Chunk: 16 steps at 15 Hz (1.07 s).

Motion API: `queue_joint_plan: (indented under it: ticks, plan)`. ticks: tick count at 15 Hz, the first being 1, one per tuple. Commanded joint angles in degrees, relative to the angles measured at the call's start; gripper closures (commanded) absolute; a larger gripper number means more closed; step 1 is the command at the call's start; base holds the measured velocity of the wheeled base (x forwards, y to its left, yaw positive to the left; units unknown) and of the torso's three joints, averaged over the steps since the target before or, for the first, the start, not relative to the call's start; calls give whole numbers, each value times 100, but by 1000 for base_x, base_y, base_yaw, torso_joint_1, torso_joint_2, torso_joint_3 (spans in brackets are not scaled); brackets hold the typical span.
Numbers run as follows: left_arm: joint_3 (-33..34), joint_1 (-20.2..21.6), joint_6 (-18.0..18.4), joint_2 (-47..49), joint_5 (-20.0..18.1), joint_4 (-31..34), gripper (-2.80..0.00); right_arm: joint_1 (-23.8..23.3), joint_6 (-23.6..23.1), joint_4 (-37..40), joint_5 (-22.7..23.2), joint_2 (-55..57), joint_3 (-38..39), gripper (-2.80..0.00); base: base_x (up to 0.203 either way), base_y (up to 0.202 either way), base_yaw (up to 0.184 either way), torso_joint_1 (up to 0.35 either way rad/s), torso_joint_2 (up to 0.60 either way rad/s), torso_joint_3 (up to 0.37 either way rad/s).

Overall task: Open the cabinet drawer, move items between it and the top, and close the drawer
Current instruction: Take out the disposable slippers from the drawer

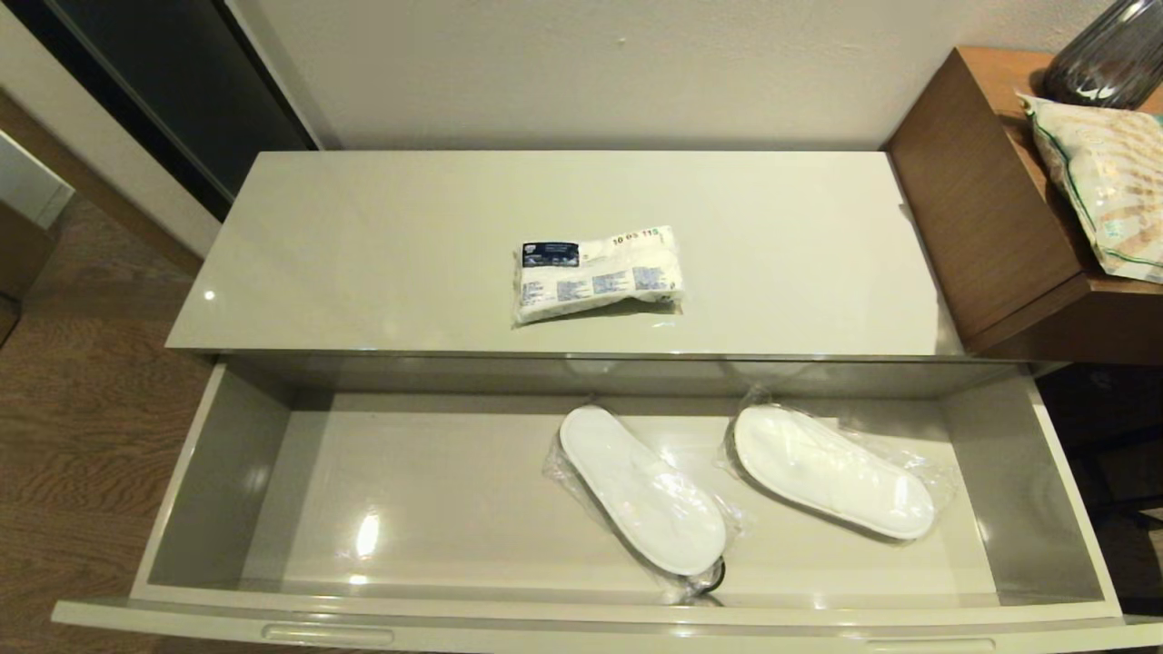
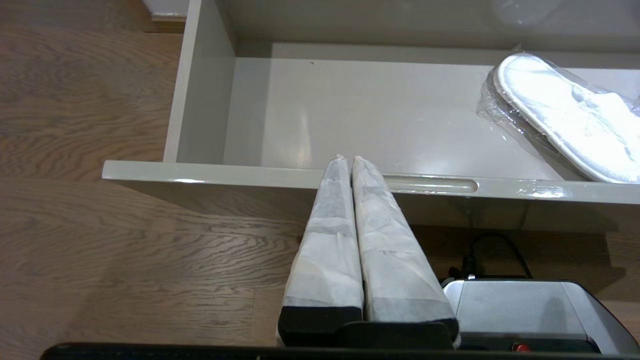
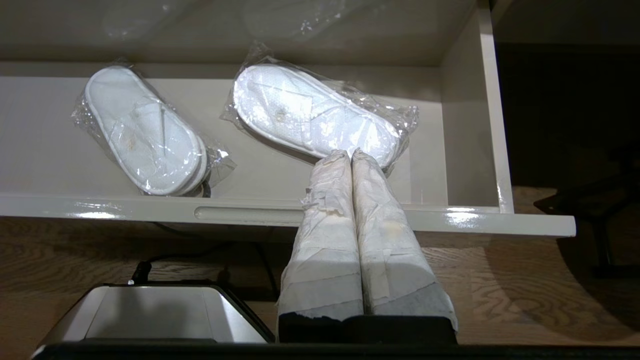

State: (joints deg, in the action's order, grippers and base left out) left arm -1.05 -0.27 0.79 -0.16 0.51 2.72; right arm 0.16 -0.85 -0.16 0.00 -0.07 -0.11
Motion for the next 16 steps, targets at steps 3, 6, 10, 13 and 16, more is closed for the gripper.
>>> queue_joint_plan:
  ticks: [3, 6, 10, 13, 16]
  plan:
    - [8, 0, 0, 25, 2, 9, 0, 2, -3, -2, 0, -1, 2, 0, 0, 0, 0, 0, 0, 0]
    - [8, 0, 0, 24, 2, 9, 0, 2, -3, -2, 0, -1, -6, 0, 0, 0, 0, 0, 0, 0]
    - [8, 0, 0, 25, 2, 9, 0, 3, -504, -29, 67, -5, -7, 0, 0, 0, 0, 0, 0, 0]
    - [8, 0, 0, 25, 2, 9, 0, 2, -366, 221, 137, 6, -575, 0, 0, 0, 0, 0, 0, 0]
    - [8, 0, 0, 24, 2, 9, 0, -1, -346, 1640, 379, 164, -2821, 0, 0, 0, 0, 0, 0, 0]
